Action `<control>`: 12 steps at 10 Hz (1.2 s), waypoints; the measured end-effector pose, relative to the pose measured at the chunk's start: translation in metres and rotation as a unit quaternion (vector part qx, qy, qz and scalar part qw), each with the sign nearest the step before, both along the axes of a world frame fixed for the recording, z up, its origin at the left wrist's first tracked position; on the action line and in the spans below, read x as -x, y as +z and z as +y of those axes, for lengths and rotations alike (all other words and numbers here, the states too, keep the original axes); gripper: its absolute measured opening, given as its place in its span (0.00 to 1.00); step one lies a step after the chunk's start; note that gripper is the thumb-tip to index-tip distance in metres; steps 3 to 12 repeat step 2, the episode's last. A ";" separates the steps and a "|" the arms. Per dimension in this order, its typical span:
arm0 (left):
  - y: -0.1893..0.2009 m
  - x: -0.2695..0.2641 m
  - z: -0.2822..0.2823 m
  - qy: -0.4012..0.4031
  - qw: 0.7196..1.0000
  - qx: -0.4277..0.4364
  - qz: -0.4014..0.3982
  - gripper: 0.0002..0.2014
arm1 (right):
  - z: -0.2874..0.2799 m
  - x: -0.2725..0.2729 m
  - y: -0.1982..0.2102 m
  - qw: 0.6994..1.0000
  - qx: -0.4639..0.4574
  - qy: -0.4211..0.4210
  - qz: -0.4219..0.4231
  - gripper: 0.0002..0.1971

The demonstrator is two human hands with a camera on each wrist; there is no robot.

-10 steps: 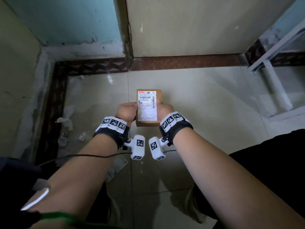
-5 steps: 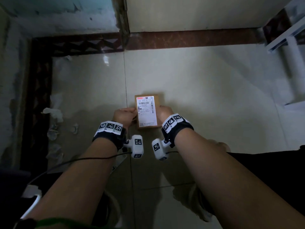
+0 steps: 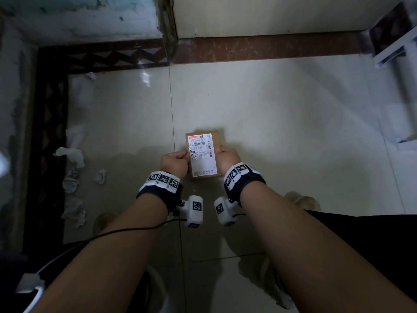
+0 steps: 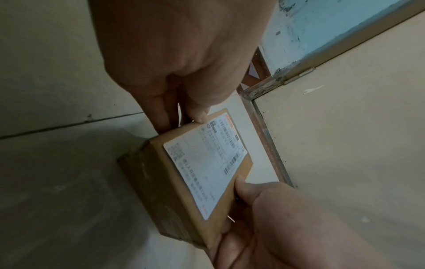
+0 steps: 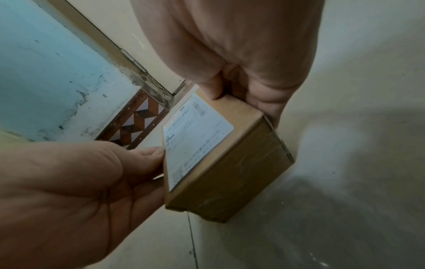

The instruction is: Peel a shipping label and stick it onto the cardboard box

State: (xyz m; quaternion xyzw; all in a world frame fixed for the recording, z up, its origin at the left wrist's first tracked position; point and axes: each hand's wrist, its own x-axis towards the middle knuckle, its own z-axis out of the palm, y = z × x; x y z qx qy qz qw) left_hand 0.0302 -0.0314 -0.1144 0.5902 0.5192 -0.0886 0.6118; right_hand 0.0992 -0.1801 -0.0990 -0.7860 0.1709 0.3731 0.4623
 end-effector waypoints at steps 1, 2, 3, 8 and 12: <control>0.008 0.002 0.002 -0.001 1.000 0.000 0.000 0.14 | -0.002 0.000 0.009 1.000 -0.015 0.019 -0.011 0.14; 0.019 0.000 0.003 -0.002 1.000 -0.023 -0.002 0.08 | -0.001 -0.007 0.007 0.999 -0.033 0.013 -0.021 0.35; 0.019 0.000 0.003 -0.002 1.000 -0.023 -0.002 0.08 | -0.001 -0.007 0.007 0.999 -0.033 0.013 -0.021 0.35; 0.019 0.000 0.003 -0.002 1.000 -0.023 -0.002 0.08 | -0.001 -0.007 0.007 0.999 -0.033 0.013 -0.021 0.35; 0.019 0.000 0.003 -0.002 1.000 -0.023 -0.002 0.08 | -0.001 -0.007 0.007 0.999 -0.033 0.013 -0.021 0.35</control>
